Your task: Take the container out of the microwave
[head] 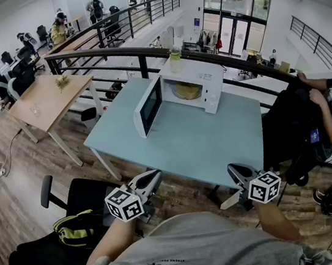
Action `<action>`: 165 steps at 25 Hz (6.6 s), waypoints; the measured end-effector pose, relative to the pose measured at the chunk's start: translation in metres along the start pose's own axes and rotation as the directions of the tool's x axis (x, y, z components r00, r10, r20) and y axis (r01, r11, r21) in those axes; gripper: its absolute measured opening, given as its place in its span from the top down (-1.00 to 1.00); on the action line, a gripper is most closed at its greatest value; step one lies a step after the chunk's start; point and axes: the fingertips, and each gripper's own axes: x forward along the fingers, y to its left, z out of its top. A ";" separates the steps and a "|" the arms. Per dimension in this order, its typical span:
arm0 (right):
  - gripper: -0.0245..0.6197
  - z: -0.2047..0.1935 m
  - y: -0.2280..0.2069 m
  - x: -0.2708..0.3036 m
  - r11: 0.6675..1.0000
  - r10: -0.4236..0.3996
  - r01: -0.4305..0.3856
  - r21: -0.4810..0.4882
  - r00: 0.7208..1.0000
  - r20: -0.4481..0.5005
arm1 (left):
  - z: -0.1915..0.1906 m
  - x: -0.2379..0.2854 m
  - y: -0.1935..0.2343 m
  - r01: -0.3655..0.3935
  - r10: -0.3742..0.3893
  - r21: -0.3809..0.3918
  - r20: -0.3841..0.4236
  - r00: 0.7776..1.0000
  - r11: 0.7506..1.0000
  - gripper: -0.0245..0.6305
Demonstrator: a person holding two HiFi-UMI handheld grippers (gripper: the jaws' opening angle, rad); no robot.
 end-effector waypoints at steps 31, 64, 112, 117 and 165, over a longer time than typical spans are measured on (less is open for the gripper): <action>0.87 0.043 0.035 0.078 0.999 -0.044 0.043 0.006 0.997 0.059 | 0.041 -0.064 0.080 0.008 -0.008 0.007 0.030 1.000 1.000 0.88; 0.87 0.074 -0.126 0.152 0.997 0.038 -0.040 0.065 0.999 0.033 | 0.054 0.107 0.138 -0.048 0.048 -0.004 -0.027 0.998 0.999 0.88; 0.86 0.068 -0.307 0.455 0.905 -0.254 0.141 -0.401 0.936 -0.243 | 0.003 0.334 0.316 0.019 -0.023 -0.023 -0.225 0.974 1.000 0.88; 0.76 0.067 -0.328 0.484 0.879 -0.296 0.155 -0.451 0.919 -0.260 | 0.002 0.344 0.328 -0.003 -0.003 -0.029 -0.213 0.977 1.000 0.88; 0.67 0.035 -0.390 0.557 0.732 -0.510 0.152 -0.664 0.769 -0.386 | -0.022 0.320 0.395 -0.076 0.076 0.009 -0.243 0.967 0.997 0.88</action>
